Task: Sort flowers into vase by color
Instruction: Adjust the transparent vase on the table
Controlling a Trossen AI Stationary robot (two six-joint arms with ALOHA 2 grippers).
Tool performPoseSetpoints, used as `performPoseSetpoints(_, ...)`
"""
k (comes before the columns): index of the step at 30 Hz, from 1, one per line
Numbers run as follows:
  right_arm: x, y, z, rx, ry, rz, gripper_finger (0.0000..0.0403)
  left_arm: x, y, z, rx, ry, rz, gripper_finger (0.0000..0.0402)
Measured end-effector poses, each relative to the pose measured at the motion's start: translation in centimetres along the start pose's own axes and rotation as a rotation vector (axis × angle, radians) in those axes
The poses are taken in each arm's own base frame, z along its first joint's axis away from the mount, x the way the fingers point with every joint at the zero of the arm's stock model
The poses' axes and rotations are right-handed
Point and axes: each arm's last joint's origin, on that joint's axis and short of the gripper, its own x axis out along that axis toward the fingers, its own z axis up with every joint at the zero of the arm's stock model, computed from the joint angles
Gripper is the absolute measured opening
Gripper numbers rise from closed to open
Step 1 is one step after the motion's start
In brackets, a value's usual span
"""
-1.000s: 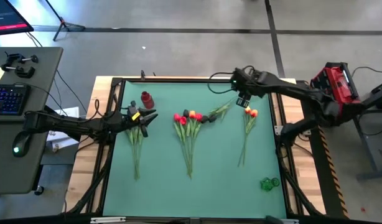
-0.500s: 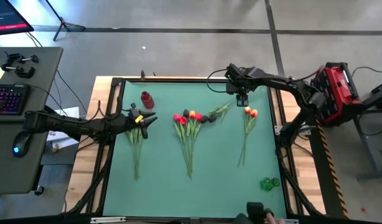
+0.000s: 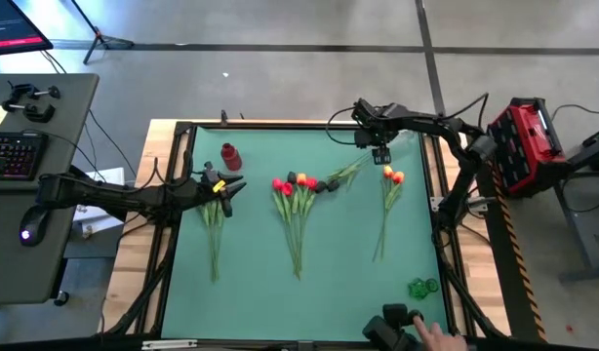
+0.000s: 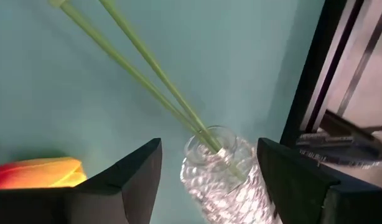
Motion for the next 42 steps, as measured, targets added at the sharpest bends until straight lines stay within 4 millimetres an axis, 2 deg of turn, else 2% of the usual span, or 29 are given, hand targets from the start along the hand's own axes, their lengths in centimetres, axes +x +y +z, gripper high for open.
performPoseSetpoints(12, 0.9, -1.1, -1.2, -0.027, -0.014, 0.024, 0.0268, 0.0, 0.0, 0.0, 0.0, -0.002, 0.01, 0.0104)
performPoseSetpoints(19, 3.3, -0.9, -0.8, -0.065, 0.059, 0.069, 0.0268, 0.0, 0.0, 0.0, -0.003, -0.001, 0.01, 0.0104)
performPoseSetpoints(24, 3.9, -0.8, -0.6, -0.093, 0.091, 0.067, 0.0267, 0.0, 0.0, 0.0, -0.007, 0.002, 0.01, 0.0104)
performPoseSetpoints(28, 3.8, -0.8, -0.8, -0.108, 0.13, 0.052, 0.025, 0.0, 0.0, 0.0, -0.007, 0.002, 0.011, 0.0104)
performPoseSetpoints(36, 3.8, -0.9, -0.9, -0.103, 0.135, 0.043, 0.0183, 0.0, 0.0, 0.0, -0.007, 0.001, 0.01, 0.0104)
performPoseSetpoints(42, 3.6, -0.9, -0.9, -0.076, 0.131, 0.04, 0.0182, 0.0, 0.0, 0.0, -0.007, 0.001, 0.01, 0.0104)
